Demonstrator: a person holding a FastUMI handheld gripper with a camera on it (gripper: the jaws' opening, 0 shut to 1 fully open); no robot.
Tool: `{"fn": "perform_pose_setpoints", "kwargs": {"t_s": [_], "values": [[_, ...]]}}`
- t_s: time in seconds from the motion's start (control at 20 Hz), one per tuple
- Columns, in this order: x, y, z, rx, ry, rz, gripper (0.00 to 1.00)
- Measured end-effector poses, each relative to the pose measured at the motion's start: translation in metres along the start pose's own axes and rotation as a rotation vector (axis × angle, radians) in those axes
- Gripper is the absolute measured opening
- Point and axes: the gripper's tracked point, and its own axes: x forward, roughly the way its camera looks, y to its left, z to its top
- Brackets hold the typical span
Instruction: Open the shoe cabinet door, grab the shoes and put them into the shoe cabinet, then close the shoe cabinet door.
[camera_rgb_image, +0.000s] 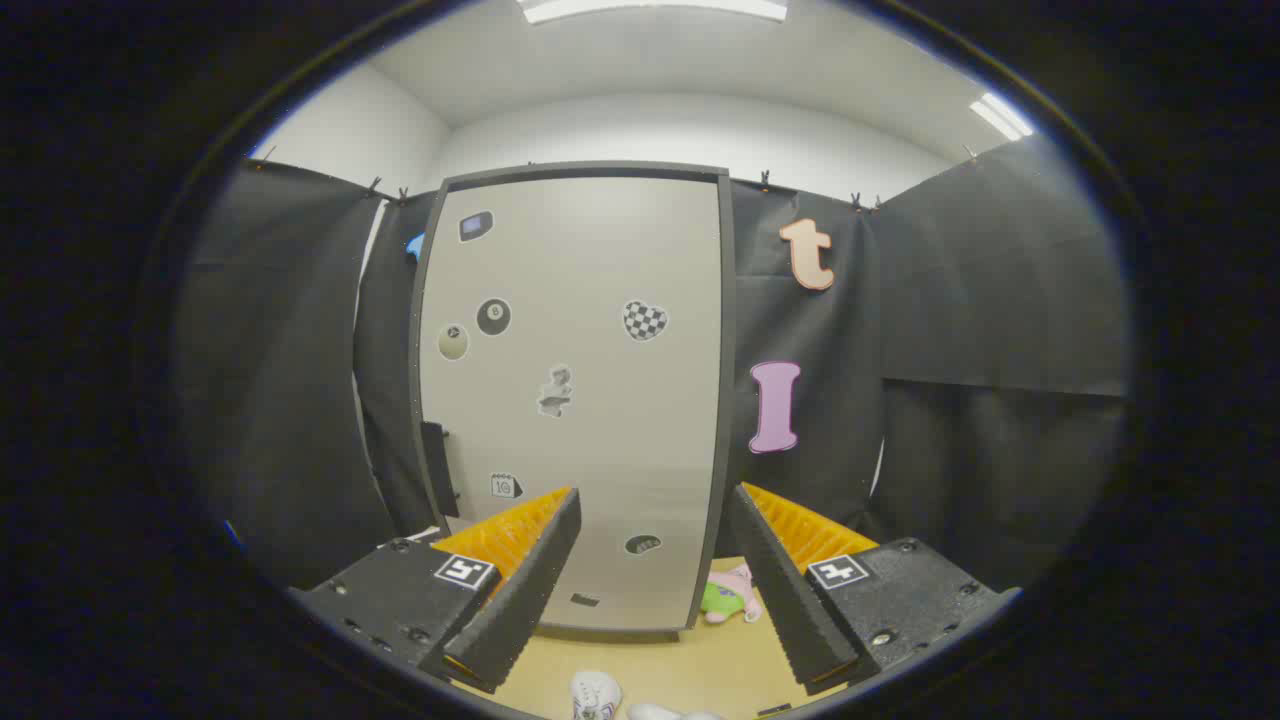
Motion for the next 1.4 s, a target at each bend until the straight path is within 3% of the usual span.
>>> {"fn": "perform_pose_setpoints", "kwargs": {"t_s": [0.5,0.7,1.4], "values": [[-0.007,0.000,0.001,-0.016,0.002,0.012,0.99],[0.004,0.023,-0.002,-0.007,0.011,0.027,0.99],[0.085,0.191,-0.044,0.002,0.045,0.211,0.99]]}}
